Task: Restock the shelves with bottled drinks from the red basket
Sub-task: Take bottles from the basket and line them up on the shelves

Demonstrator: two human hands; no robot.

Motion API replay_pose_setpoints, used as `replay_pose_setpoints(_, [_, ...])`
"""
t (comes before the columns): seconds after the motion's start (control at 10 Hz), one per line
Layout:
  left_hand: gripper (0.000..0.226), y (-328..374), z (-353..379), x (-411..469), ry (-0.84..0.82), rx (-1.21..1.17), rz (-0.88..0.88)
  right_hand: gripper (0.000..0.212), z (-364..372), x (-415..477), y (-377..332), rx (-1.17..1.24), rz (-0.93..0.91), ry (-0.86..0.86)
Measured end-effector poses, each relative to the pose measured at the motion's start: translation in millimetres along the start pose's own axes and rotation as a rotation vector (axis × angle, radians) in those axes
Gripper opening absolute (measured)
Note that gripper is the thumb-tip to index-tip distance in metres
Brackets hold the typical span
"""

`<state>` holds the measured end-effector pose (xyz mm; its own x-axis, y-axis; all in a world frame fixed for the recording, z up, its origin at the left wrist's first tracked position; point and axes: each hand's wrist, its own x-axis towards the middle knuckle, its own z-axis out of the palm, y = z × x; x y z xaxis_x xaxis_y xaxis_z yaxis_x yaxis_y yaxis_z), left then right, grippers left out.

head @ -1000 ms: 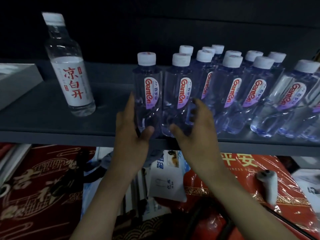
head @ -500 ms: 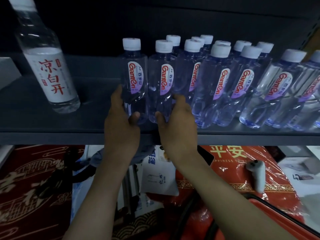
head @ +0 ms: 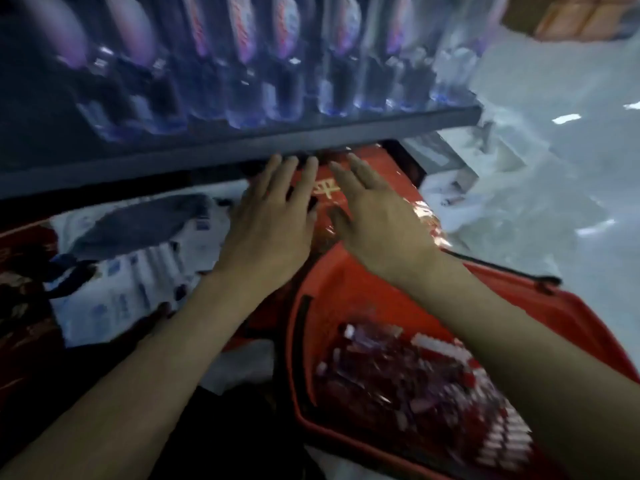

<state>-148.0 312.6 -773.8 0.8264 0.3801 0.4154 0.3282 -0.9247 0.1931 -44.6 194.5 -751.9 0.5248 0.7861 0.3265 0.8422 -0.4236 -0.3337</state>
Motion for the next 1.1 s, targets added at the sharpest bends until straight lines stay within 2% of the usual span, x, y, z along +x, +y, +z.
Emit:
replay_pose_setpoints(0.1, [0.068,44,40,-4,-0.176,0.070,0.160,0.064,-3,-45,66,-0.111,0.168,-0.089])
replay_pose_setpoints(0.2, [0.062,77,80,-1,-0.371,0.101,0.266,0.062,3,-84,114,-0.113,0.322,-0.191])
replay_pose_setpoints(0.3, [0.046,104,121,-3,-0.606,0.084,0.251,0.059,16,-118,152,-0.059,0.415,-0.305])
replay_pose_setpoints(0.4, [0.036,114,172,-18,-0.996,-0.023,0.024,0.047,30,-139,174,-0.111,0.361,-0.243])
replay_pose_setpoints(0.5, [0.043,122,223,-41,-1.237,-0.157,-0.203,0.034,45,-145,182,-0.114,0.335,-0.060])
replay_pose_setpoints(0.6, [0.053,123,279,-71,-1.318,-0.451,-0.644,0.029,69,-160,195,-0.076,0.326,-0.150])
replay_pose_setpoints(0.7, [0.062,121,340,-99,-1.142,-0.729,-1.213,0.046,106,-197,222,-0.071,0.447,-0.687])
replay_pose_setpoints(0.8, [0.053,117,387,-116,-1.004,-0.934,-1.472,0.079,139,-230,244,0.000,0.698,-0.984])
replay_pose_setpoints(0.9, [0.054,134,358,-101,-0.858,-1.022,-1.668,0.098,165,-250,256,-0.028,0.748,-0.959])
replay_pose_setpoints(1.0, [0.036,153,327,-86,-0.762,-1.098,-1.721,0.048,164,-263,247,-0.067,0.673,-0.775])
replay_pose_setpoints(1.1, [0.015,157,318,-80,-0.712,-1.119,-1.871,0.032,152,-265,235,-0.070,0.689,-0.460])
